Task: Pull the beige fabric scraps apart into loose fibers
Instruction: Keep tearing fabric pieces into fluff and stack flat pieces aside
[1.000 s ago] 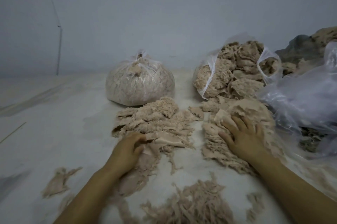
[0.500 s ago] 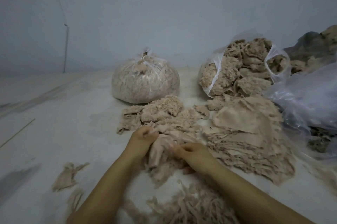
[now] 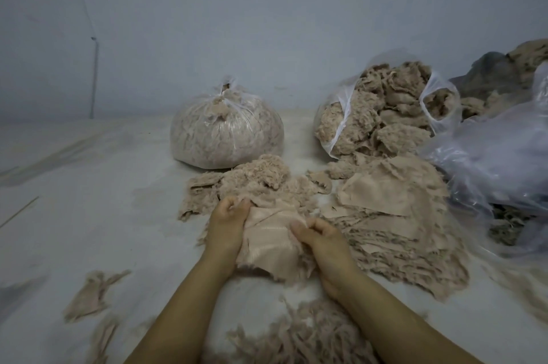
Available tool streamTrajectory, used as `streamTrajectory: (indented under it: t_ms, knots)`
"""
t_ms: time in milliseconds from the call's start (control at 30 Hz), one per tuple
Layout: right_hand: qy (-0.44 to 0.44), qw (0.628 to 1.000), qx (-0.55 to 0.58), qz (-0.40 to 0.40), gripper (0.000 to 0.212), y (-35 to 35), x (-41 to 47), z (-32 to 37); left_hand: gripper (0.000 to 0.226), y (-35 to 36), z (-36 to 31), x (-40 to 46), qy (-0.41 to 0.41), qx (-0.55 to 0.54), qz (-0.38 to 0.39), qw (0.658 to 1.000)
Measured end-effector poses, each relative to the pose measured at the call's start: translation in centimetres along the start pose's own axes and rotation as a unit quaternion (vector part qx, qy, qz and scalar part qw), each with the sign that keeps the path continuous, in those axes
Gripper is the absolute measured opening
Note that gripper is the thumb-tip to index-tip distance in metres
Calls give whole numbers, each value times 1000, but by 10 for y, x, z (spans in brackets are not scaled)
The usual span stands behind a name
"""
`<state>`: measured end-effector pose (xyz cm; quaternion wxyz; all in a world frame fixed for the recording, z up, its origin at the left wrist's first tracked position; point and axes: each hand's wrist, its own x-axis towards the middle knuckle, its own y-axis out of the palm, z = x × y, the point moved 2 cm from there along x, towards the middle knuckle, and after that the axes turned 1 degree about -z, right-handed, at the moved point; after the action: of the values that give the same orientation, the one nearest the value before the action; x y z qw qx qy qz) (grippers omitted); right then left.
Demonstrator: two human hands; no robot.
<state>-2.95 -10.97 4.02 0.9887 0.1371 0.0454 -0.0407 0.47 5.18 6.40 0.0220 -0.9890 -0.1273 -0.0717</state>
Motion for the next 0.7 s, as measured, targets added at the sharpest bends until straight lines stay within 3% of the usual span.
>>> streamTrajectory:
  t_ms: [100,200,267,333,433,567,700]
  knots:
    - [-47,997,-28,-61,20,-8,5,1,29,-7,15,3,25,113,-38,993]
    - [-70,995,-51,-58,16,-6,4,1,24,-6,18,-2,110,266,-39,957]
    - [-111,992,-56,-32,16,-3,2,3,7,0,8,-7,199,243,-1,950]
    - [-149,985,-82,6,13,0,0,7,21,12,3,-12,257,196,115,939]
    - [-165,980,-102,33,14,2,-3,10,22,25,8,-18,240,206,231,920]
    - [-157,979,-125,-33,27,-4,-2,11,32,20,19,-10,181,177,187,949]
    - [-130,975,-178,17,38,1,-7,11,30,18,17,-9,164,109,187,962]
